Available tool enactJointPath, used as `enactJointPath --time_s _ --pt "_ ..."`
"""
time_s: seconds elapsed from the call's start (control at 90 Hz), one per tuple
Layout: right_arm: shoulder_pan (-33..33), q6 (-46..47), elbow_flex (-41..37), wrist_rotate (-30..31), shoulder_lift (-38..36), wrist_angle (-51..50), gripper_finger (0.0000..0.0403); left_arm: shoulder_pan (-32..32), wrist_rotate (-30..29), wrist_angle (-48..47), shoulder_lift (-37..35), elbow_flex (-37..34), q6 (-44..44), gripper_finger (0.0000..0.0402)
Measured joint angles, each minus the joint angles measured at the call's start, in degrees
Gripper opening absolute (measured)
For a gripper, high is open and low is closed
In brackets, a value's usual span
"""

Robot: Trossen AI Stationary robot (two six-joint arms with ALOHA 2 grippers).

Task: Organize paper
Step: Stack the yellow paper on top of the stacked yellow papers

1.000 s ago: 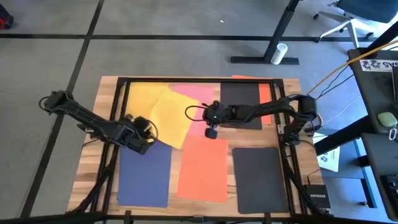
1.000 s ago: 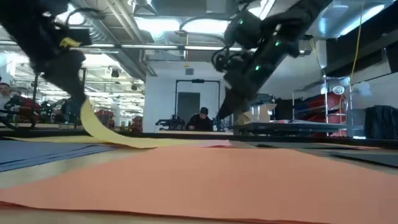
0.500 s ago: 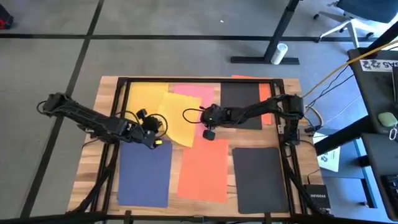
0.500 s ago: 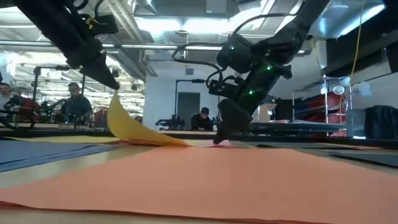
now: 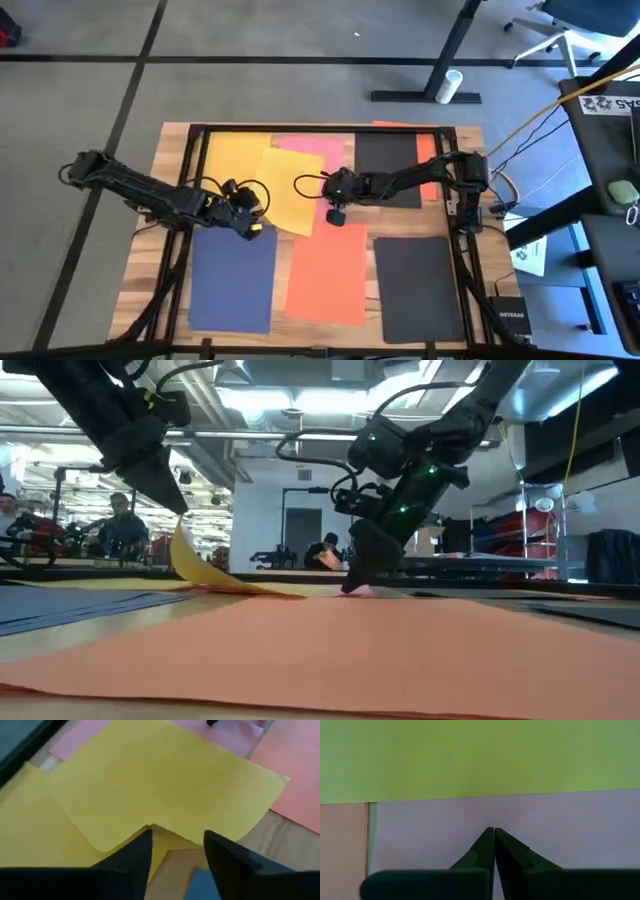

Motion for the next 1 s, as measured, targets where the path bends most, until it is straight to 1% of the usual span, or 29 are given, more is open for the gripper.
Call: enactJointPath --time_s 0.167,0.3,0.422,0.511,0.578,0.722,0.767,0.856,1.0 --pt "0.0 0.0 0.0 0.0 0.0 0.0 0.0000 -1.8 6.7 0.0 -0.1 0.0 -3.7 0.0199" --pt "0.0 0.0 0.0 0.0 0.0 0.0 0.0000 -3.3 8.3 1.9 -0.1 0.0 -5.9 0.0204" --pt "0.0 0.0 0.0 0.0 0.0 0.0 0.0000 -4.2 9.7 7.2 -0.1 0.0 -5.0 0.0200" --pt "0.0 -0.2 0.0 0.0 0.0 0.0 0.0000 -4.7 11.5 12.8 -0.1 0.1 -3.8 0.0191" --pt "0.0 -0.2 0.0 -0.1 0.0 -0.1 0.0000 -5.3 12.7 15.1 -0.1 1.1 -2.5 0.0181" --pt "0.0 -0.2 0.0 -0.1 0.0 -0.1 0.0000 -6.8 12.9 15.2 -0.2 4.6 0.9 0.0160" --pt "0.0 -0.2 0.0 -0.1 0.0 -0.1 0.0000 -6.8 11.8 15.4 -0.2 5.1 2.5 0.0154" --pt "0.0 -0.4 0.0 -0.1 0.0 -0.1 0.0000 -5.1 9.0 14.6 0.8 5.1 4.6 0.0137" --pt "0.0 -0.4 0.0 -0.1 0.0 -0.1 0.0000 -0.1 8.8 10.3 6.0 5.1 8.0 0.0094"
